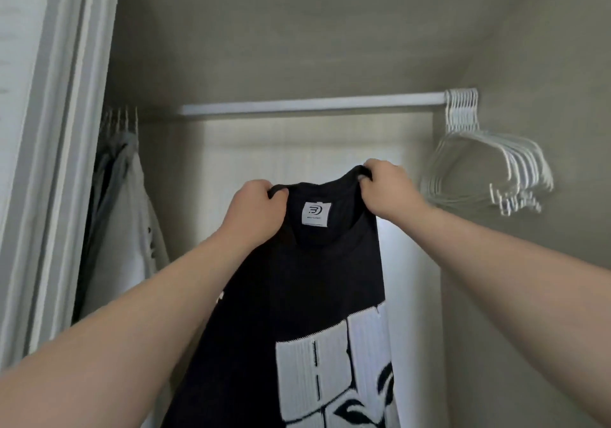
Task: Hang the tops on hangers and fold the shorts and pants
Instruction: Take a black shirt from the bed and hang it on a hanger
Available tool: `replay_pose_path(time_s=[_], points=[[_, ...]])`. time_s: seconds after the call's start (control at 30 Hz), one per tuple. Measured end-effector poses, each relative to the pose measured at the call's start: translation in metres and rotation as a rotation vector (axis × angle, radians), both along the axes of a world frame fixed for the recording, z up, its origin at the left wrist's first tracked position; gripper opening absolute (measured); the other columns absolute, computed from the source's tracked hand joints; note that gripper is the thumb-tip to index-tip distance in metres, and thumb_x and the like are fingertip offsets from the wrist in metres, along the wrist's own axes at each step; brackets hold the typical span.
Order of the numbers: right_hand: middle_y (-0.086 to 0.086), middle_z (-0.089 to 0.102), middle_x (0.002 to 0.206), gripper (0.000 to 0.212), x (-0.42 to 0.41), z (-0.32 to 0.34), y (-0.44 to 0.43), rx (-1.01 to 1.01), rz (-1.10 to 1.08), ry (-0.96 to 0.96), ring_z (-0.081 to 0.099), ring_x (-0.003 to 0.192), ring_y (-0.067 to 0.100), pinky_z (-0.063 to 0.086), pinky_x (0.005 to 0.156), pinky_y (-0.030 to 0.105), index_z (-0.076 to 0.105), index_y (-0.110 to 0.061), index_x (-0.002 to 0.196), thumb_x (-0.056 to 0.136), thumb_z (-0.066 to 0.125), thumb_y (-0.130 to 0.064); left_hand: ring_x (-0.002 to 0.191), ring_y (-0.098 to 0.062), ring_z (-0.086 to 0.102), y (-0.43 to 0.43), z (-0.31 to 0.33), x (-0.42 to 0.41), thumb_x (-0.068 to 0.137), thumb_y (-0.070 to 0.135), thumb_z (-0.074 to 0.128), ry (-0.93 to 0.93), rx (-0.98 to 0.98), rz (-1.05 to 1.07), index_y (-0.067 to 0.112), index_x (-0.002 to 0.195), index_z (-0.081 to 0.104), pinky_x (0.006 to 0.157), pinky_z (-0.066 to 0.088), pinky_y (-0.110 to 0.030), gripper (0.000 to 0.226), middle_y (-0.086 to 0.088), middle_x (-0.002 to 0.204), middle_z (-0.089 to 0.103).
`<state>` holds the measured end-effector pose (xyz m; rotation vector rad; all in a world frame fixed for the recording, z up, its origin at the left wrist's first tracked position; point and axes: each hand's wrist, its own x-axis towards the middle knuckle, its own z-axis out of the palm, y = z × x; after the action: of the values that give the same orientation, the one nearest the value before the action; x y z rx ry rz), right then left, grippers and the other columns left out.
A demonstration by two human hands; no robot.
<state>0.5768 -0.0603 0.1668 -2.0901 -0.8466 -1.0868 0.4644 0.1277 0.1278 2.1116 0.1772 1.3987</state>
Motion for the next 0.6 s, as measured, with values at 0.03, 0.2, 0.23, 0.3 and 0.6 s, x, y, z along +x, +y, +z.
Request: replay_pose_path(time_s=[0.03, 0.2, 0.23, 0.3, 0.6], points=[[0.007, 0.062, 0.093, 0.013, 0.004, 0.012, -0.003, -0.078, -0.082, -0.027, 0.056, 0.087, 0.033, 0.045, 0.067, 0.036, 0.054, -0.012, 0.092, 0.096, 0.042, -0.014, 0.060, -0.021, 0.046, 0.000, 0.013, 0.008, 0.099, 0.029, 0.051, 0.006, 0.014, -0.001, 0.009, 0.070, 0.048, 0.053, 0.033, -0.030, 0.036, -0.001, 0.062, 0.047], [0.005, 0.063, 0.111, 0.030, 0.005, 0.056, -0.026, -0.428, -0.566, -0.314, 0.054, 0.105, 0.030, 0.036, 0.084, 0.036, 0.062, -0.019, 0.110, 0.086, 0.049, -0.008, 0.069, -0.026, 0.052, -0.011, 0.061, 0.048, 0.100, 0.028, 0.049, 0.051, 0.097, -0.006, 0.007, 0.078, 0.053, 0.059, 0.039, -0.031, 0.031, -0.008, 0.073, 0.055], [0.006, 0.061, 0.115, 0.030, 0.005, 0.063, -0.032, -0.449, -0.649, -0.349, 0.052, 0.112, 0.030, 0.035, 0.091, 0.039, 0.062, -0.019, 0.113, 0.087, 0.049, -0.010, 0.070, -0.026, 0.053, -0.016, 0.067, 0.055, 0.099, 0.027, 0.049, 0.058, 0.118, -0.004, 0.007, 0.078, 0.054, 0.058, 0.039, -0.031, 0.030, -0.009, 0.073, 0.056], [0.008, 0.057, 0.124, 0.033, 0.008, 0.076, -0.047, -0.467, -0.822, -0.349, 0.048, 0.121, 0.031, 0.033, 0.099, 0.042, 0.061, -0.020, 0.120, 0.090, 0.048, -0.016, 0.067, -0.025, 0.051, -0.025, 0.075, 0.069, 0.098, 0.023, 0.049, 0.074, 0.154, 0.018, 0.008, 0.076, 0.053, 0.056, 0.037, -0.030, 0.027, -0.009, 0.072, 0.055], [0.006, 0.057, 0.132, 0.039, 0.022, 0.093, -0.088, -0.443, -1.186, -0.204, 0.050, 0.122, 0.029, 0.030, 0.088, 0.035, 0.058, -0.020, 0.133, 0.094, 0.051, -0.020, 0.057, -0.024, 0.042, -0.033, 0.084, 0.086, 0.095, 0.021, 0.050, 0.073, 0.202, 0.080, 0.010, 0.066, 0.042, 0.053, 0.033, -0.030, 0.032, -0.006, 0.062, 0.047]])
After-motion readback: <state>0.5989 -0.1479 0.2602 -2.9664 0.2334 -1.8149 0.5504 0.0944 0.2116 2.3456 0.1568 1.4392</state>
